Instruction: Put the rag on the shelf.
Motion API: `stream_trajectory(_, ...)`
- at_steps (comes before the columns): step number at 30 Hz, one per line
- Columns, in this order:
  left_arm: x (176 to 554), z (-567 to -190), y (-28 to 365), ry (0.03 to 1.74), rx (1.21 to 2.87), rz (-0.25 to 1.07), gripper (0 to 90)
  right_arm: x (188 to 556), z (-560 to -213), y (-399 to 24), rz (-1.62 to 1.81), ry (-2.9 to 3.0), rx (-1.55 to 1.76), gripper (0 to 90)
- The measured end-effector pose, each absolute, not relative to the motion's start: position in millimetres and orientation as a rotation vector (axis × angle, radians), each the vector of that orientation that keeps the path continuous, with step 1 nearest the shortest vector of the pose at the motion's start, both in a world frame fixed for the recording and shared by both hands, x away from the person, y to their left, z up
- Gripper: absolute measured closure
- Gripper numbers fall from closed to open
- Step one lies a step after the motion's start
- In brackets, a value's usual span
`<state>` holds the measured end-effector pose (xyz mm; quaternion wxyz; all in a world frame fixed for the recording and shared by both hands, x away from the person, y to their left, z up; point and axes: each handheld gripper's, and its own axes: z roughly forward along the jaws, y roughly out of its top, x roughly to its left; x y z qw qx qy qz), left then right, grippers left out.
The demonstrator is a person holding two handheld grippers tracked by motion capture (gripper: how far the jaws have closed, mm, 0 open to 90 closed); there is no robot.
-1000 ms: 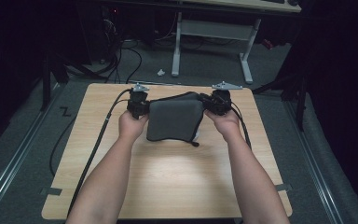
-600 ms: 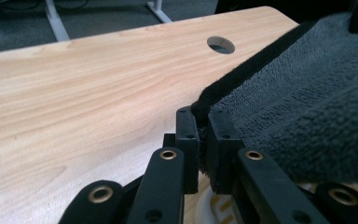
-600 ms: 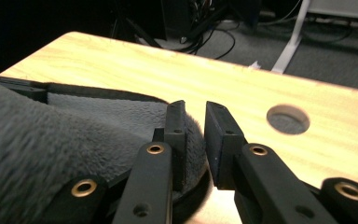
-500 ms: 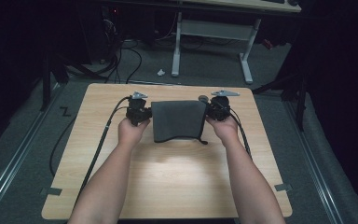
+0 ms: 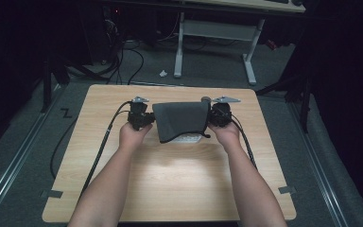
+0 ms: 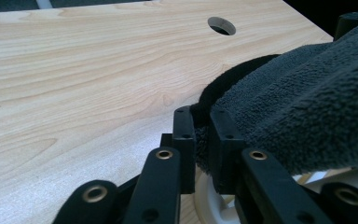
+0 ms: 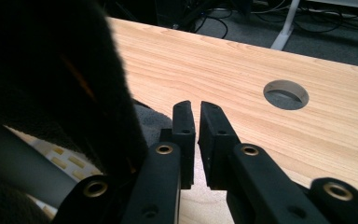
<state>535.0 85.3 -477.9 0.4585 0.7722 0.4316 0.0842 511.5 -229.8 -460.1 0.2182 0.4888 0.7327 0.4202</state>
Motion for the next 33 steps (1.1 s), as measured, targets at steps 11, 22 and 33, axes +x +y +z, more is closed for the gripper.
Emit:
stream_trajectory(11, 531, -469, 98, 1.119, 1.831, 0.267, 54.0, 506, -453, -239, 1.179, 1.970, 1.345, 72.0)
stream_trajectory(22, 512, -458, 122, 1.140, 1.806, 0.406, 46.6, 491, -440, -251, 1.155, 1.902, 1.322, 58.9)
stream_trajectory(33, 484, -453, 142, 1.113, 1.795, 0.465, 44.7, 467, -440, -259, 1.153, 1.892, 1.317, 46.5)
